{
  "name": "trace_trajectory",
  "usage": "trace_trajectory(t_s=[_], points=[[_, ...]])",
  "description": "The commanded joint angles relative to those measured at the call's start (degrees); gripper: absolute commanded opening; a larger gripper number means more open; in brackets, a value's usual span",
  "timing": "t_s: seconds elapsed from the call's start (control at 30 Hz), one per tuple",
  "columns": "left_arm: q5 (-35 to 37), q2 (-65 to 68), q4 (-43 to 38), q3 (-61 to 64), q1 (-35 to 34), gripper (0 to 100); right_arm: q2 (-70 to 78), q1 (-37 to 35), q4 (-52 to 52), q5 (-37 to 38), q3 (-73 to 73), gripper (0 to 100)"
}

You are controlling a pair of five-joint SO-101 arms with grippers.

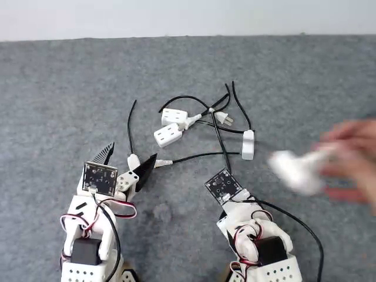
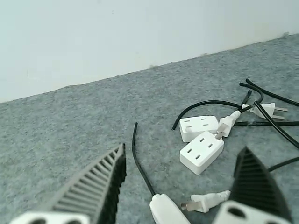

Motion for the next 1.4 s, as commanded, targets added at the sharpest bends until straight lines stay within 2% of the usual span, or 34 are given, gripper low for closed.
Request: trace_trajectory(t_s=[0.0,1.23,1.37], points=[[-0.9,-0.5,-0.8,-1.1,0.0,35,0.0,0.1,0.4,-0.5,0.5,22.4],[-0.6,-0.4,-0.5,-0.9,0.1,35,0.0,0.1,0.4,-0.4,0.5,22.4],[-0.5,0.1,3.4,-4.4,0.0,35,0.0,0.1,0.4,-0.4,0.5,22.4]])
